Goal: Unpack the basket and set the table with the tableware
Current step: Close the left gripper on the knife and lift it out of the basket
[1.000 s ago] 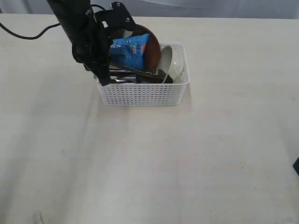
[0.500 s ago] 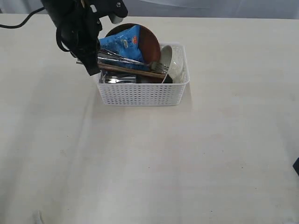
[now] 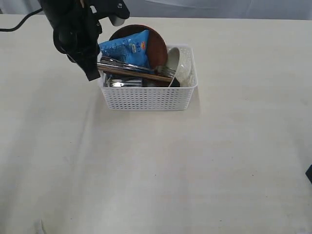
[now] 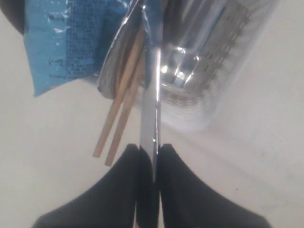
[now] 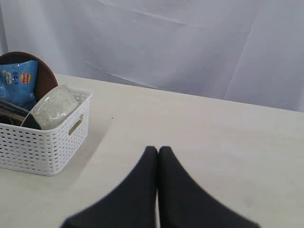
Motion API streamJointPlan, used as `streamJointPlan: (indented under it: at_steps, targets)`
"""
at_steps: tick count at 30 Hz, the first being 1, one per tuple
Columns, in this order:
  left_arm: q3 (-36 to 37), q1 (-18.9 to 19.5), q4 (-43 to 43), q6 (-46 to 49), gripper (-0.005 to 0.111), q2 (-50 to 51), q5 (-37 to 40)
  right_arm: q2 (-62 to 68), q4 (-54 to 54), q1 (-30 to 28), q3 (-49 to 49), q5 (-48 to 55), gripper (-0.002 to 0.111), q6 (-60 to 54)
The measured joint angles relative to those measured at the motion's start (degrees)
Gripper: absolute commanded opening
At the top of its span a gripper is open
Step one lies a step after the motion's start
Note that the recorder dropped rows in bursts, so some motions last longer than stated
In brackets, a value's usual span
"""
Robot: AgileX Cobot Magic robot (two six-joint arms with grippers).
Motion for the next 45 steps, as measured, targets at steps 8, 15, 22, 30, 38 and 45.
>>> streamJointPlan:
  at_steps: [8,15,22,30,38,45]
  targets:
    - [0.00,0.00,1.08,-1.01,0.000,0.00,1.25,0.00,0.00,0.00,0.00,0.00,0.000,0.00]
    - [0.00,-0.19,3.74,-2.50,0.000,-0.54,2.06,0.00,0.00,0.00,0.00,0.00,0.000,0.00]
    - [0.00,-0.19,4.40,-2.55,0.000,-3.34,2.58,0.00,0.00,0.00,0.00,0.00,0.000,0.07]
    - [0.00,-0.19,4.44,-3.46,0.000,-5.34,2.80,0.00,0.00,0.00,0.00,0.00,0.000,0.07]
    - [0.00,-0.19,4.44,-5.73,0.000,-6.43,3.36,0.00,0.00,0.00,0.00,0.00,0.000,0.07]
    - [0.00,-0.19,4.44,-8.05,0.000,-8.14,3.48,0.00,0.00,0.00,0.00,0.00,0.000,0.07]
